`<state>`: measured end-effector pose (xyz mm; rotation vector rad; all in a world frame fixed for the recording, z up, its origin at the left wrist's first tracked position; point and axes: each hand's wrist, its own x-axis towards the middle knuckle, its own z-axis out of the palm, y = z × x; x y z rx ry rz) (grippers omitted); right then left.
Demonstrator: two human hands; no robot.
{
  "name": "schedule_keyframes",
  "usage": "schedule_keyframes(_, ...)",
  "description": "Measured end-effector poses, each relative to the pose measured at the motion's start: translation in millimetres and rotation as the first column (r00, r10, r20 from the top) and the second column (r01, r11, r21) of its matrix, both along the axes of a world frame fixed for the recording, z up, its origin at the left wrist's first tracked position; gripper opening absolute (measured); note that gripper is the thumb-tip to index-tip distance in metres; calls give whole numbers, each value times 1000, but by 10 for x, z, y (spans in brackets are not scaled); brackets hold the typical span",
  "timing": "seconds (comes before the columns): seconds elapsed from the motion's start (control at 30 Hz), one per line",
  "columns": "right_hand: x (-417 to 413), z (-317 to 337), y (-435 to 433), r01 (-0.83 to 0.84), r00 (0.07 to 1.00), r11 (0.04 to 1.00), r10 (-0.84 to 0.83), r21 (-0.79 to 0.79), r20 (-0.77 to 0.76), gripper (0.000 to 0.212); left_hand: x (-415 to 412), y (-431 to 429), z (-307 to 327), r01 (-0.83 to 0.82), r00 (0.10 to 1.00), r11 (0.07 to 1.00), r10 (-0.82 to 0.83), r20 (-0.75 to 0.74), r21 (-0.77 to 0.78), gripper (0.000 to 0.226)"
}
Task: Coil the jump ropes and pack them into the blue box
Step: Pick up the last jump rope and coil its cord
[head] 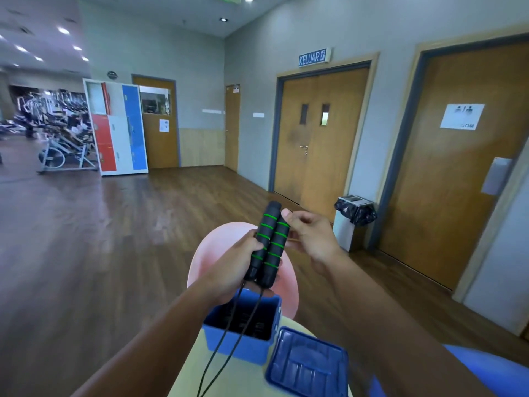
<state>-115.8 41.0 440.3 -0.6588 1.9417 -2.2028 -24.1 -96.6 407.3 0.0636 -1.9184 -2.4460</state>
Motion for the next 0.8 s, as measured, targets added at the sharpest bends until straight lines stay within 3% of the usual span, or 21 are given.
schedule_keyframes(0.23, -61, 50, 97, 6, 1000, 1000, -7, -30, -15, 26, -31, 60, 138, 49, 999, 998, -49, 25, -38, 32)
schedule_keyframes(0.47, -121, 195, 161, 17, 1000, 998, -19, -59, -25, 34, -140, 131, 268, 22, 997, 996, -28, 71, 90, 36)
schedule_keyframes(0.6, -72, 102, 182, -24, 997, 996, 31, 87, -75, 36, -246, 170, 285, -43, 998, 999, 42, 45, 27, 40)
schedule_keyframes(0.7, -19, -39, 156, -79, 997, 992, 81, 98, -16, 31, -274, 267, 302, -129, 992, 990, 129, -6, -54, 28)
schedule_keyframes(0.8, -22, -104, 136, -44, 994, 999, 43, -1, 101, 32, -288, 361, 342, -188, 982, 963, 179, -63, -190, 19)
